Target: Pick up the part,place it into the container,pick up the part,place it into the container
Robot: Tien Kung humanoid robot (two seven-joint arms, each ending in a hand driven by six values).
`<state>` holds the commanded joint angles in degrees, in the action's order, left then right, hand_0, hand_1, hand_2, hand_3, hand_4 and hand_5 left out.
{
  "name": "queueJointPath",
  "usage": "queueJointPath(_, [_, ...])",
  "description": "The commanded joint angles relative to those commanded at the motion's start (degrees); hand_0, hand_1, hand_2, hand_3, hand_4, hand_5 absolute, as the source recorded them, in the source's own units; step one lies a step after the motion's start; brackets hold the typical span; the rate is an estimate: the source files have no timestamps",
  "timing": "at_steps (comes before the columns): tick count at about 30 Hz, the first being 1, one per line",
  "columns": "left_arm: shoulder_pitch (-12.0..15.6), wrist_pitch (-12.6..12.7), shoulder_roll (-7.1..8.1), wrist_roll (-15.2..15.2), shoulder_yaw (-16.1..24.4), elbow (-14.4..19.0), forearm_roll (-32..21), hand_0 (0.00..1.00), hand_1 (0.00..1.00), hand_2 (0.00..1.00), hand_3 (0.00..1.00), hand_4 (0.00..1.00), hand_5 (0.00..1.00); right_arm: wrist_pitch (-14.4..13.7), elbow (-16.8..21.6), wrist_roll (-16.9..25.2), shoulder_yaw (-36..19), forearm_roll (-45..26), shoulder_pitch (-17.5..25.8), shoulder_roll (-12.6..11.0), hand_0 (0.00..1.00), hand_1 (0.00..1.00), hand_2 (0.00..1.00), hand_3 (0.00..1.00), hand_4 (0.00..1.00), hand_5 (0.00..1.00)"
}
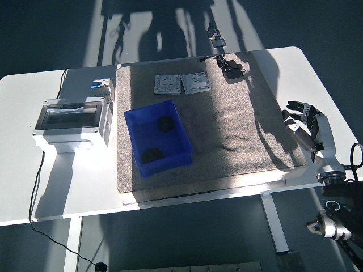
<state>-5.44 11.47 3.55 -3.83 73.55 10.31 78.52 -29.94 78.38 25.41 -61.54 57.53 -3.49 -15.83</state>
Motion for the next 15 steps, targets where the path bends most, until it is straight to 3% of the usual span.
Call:
queueJointPath(2, [-0.12, -0.01, 0.02, 0.0, 0.05, 0.0, 0.22, 0.668, 0.635, 0.674, 0.548, 0.526, 0.527, 0.3, -0.2, 1.49, -1.55, -2.95, 0.8, 0.34, 0.708, 0.367, 0.542, 0.579, 0.784, 0.521])
queueJointPath(3, [-0.17, 0.01, 0.06, 0.03, 0.03, 0.0, 0.15, 0.668, 0.635, 0.678, 0.548, 0.535, 0.525, 0.44, -0.33, 2.01, -1.99, -4.71, 1.07, 0.51, 0.71, 0.359, 0.495, 0.54, 0.87, 0.615])
queueJointPath(15, [0.57, 0.73, 0.34, 0.8, -1.03, 0.0, -2.54, 0.667, 0.634, 0.666, 0.544, 0.538, 0.48, 0.44, -1.43, 3.79, -3.08, -12.74, 1.56, 1.21, 0.703, 0.344, 0.447, 0.482, 0.839, 0.591])
